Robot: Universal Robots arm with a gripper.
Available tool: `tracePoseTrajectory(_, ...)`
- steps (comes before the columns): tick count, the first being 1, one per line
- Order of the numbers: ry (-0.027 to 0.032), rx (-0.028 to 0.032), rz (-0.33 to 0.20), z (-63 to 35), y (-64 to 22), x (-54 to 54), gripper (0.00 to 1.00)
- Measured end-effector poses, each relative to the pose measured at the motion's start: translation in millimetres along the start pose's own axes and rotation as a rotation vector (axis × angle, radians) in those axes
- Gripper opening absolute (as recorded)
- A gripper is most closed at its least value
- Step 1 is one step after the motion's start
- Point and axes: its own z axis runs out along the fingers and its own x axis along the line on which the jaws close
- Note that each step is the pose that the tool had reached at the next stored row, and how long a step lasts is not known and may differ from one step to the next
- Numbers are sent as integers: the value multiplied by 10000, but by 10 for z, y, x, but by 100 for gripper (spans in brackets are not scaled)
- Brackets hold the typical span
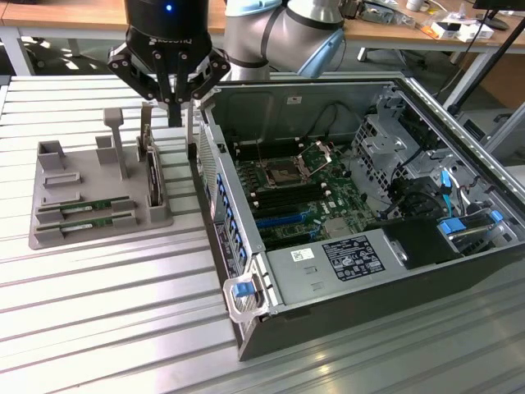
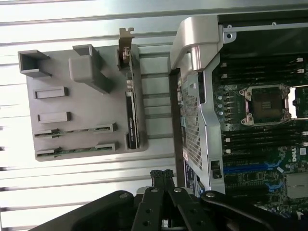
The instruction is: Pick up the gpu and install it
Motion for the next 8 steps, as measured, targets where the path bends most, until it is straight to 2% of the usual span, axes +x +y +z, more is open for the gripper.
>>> tracePoseTrajectory(8, 0, 1, 0, -1, -2, 32, 11)
